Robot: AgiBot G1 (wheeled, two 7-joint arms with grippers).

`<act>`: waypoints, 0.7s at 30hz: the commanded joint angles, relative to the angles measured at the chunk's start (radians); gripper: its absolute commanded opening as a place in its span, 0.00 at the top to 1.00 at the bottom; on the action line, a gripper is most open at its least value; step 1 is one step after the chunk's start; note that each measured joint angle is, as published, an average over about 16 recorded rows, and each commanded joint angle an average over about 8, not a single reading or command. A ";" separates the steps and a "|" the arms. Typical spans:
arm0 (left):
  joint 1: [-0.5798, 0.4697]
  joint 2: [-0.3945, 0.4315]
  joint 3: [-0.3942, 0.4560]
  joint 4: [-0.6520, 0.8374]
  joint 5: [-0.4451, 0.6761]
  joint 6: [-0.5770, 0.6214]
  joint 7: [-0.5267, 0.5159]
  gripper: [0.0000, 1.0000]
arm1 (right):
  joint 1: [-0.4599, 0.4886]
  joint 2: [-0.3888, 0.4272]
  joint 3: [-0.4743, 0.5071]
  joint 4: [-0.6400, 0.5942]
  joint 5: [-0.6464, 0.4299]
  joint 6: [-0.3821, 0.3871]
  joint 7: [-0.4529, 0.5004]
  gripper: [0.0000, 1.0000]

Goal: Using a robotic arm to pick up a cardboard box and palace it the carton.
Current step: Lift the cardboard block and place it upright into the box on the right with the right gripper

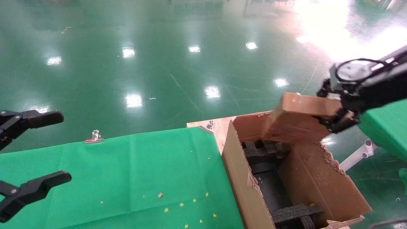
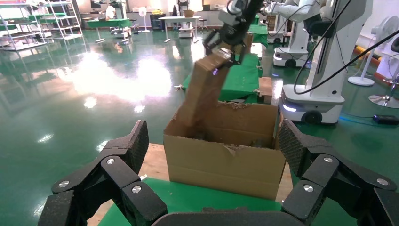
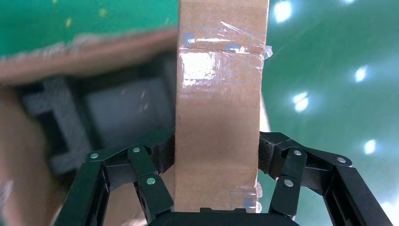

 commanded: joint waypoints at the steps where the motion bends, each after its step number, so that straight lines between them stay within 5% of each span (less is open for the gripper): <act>1: 0.000 0.000 0.000 0.000 0.000 0.000 0.000 0.00 | 0.006 0.016 -0.029 -0.018 -0.007 0.000 -0.010 1.00; 21: 0.000 0.000 0.000 0.000 0.000 0.000 0.000 0.00 | -0.276 0.113 -0.045 -0.340 0.247 0.077 0.250 1.00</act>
